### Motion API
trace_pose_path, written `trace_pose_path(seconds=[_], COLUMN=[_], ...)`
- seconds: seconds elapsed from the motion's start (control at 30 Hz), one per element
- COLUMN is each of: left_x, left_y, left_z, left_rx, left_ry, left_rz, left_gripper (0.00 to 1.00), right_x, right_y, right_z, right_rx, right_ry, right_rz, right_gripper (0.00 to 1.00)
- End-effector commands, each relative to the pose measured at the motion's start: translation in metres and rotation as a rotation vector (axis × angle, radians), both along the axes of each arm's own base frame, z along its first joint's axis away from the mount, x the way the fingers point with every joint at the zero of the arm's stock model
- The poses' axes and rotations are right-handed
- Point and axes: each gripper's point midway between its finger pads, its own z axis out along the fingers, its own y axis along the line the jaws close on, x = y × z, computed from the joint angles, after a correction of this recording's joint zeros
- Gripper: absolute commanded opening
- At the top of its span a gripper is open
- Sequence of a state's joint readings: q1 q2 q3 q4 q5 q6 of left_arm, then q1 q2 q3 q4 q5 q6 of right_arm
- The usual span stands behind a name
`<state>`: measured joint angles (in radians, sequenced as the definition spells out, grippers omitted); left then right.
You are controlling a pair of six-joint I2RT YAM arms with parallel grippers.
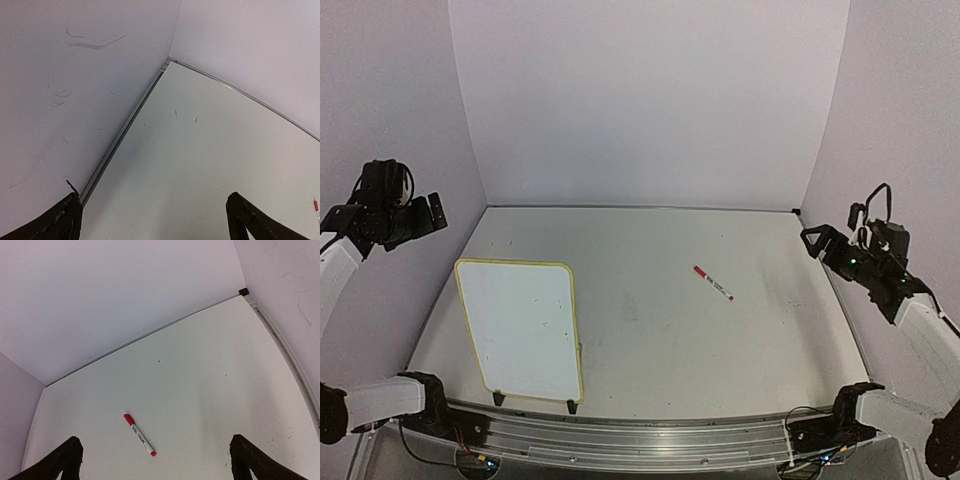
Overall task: Write a sentence on the whiteboard
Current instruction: Move the whiteboard stand to the center of the board.
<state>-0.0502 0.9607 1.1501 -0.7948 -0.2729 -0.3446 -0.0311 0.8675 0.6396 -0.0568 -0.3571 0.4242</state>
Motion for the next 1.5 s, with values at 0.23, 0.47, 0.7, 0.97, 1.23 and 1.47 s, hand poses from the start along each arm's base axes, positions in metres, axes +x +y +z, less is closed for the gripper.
trace_pose_path(seconds=[0.23, 0.47, 0.7, 0.97, 1.23, 1.47], left_x=[0.013, 0.02, 0.02, 0.017, 0.015, 0.017], left_y=[-0.011, -0.006, -0.003, -0.002, -0.002, -0.001], left_z=[0.03, 0.006, -0.004, -0.006, -0.003, -0.004], left_rx=[0.087, 0.136, 0.133, 0.123, 0.118, 0.122], left_ry=[-0.128, -0.111, -0.085, -0.084, -0.089, -0.082], left_rz=[-0.13, -0.127, -0.104, -0.094, -0.089, -0.083], left_gripper=[1.0, 1.0, 1.0, 0.99, 1.0, 0.99], right_x=[-0.023, -0.056, -0.12, -0.204, -0.235, -0.248], right_y=[0.088, 0.172, 0.268, 0.387, 0.445, 0.462], right_z=[0.004, -0.038, -0.055, -0.07, -0.118, -0.158], right_rx=[-0.021, -0.092, -0.191, -0.243, -0.333, -0.427], right_ry=[0.06, 0.167, 0.161, 0.129, 0.176, 0.157], right_rz=[0.254, 0.337, 0.407, 0.506, 0.614, 0.694], right_gripper=[0.98, 0.94, 0.9, 0.88, 0.85, 0.79])
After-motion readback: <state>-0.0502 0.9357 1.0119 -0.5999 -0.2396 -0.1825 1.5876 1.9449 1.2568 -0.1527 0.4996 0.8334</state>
